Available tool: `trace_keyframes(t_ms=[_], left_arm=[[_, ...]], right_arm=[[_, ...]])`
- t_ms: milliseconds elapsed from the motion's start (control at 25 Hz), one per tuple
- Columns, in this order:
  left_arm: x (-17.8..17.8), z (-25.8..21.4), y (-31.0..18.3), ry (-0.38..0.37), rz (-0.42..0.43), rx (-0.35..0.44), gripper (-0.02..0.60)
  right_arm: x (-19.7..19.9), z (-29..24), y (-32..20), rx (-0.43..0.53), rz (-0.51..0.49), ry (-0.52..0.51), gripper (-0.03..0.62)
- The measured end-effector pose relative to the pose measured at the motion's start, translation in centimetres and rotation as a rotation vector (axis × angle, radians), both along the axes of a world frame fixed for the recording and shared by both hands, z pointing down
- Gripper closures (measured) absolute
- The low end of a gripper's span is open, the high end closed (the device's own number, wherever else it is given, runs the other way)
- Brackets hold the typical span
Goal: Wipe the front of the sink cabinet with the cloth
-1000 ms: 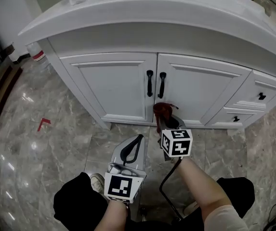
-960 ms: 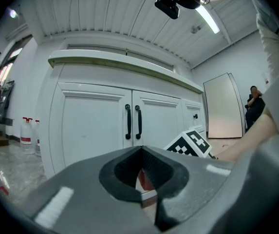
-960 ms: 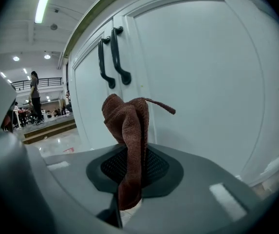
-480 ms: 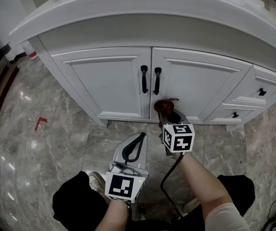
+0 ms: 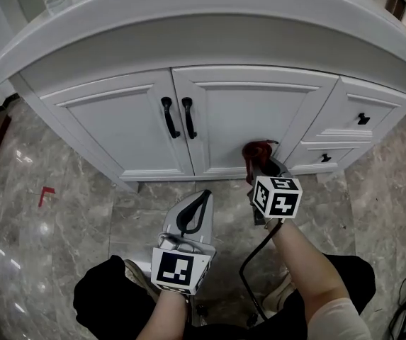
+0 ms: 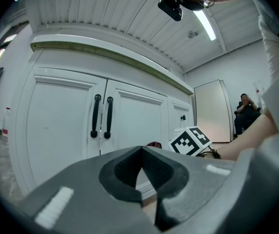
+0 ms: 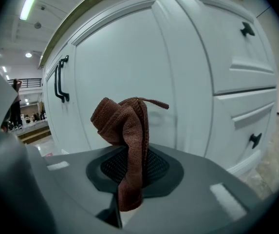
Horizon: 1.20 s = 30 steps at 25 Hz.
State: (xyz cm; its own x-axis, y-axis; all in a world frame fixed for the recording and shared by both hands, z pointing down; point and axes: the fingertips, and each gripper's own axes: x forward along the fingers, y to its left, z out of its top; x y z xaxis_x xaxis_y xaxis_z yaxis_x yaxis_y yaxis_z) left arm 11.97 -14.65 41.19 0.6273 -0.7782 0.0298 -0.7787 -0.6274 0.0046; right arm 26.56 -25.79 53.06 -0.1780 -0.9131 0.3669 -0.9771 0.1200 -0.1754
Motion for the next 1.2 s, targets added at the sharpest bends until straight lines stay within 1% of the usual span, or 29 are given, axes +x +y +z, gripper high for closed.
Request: trace_keyframes(t_ms=[160, 280, 400, 480, 600, 680, 800, 1040, 1200], left_arm=[[2.0, 0.5, 0.2, 0.006, 0.037, -0.015, 0.581], [2.8, 0.7, 0.1, 0.006, 0.052, -0.020, 0.581], [3.0, 0.3, 0.0, 0.019, 0.054, -0.013, 0.581], [3.0, 0.3, 0.1, 0.022, 0.057, -0.014, 0.581], [2.6, 0.6, 0.4, 0.006, 0.055, -0.017, 0.581], [1.8, 0.8, 0.4, 0.000, 0.042, -0.026, 0.581], [0.3, 1.3, 0.4, -0.007, 0.014, -0.032, 0.581], [-3.0, 1.2, 0.0, 0.001, -0.051, -0.034, 0.581], [-5.4, 1.2, 0.0, -0.029, -0.083, -0.039, 0.581]], right_arm=[[4.5, -0.2, 0.8, -0.002, 0.078, 0.019, 0.510], [6.4, -0.3, 1.2, -0.001, 0.097, 0.031, 0.507], [7.4, -0.4, 1.7, 0.003, 0.097, 0.051, 0.507], [8.7, -0.5, 2.1, 0.000, 0.132, 0.054, 0.508], [11.0, -0.4, 2.7, -0.014, 0.207, 0.054, 0.510], [11.1, -0.3, 2.9, -0.020, 0.216, 0.069, 0.511], [8.4, 0.6, 3.2, -0.030, 0.164, 0.076, 0.511], [-1.4, 3.8, 2.9, -0.059, 0.019, 0.004, 0.511], [-7.6, 5.4, 1.9, -0.068, -0.067, -0.056, 0.511]])
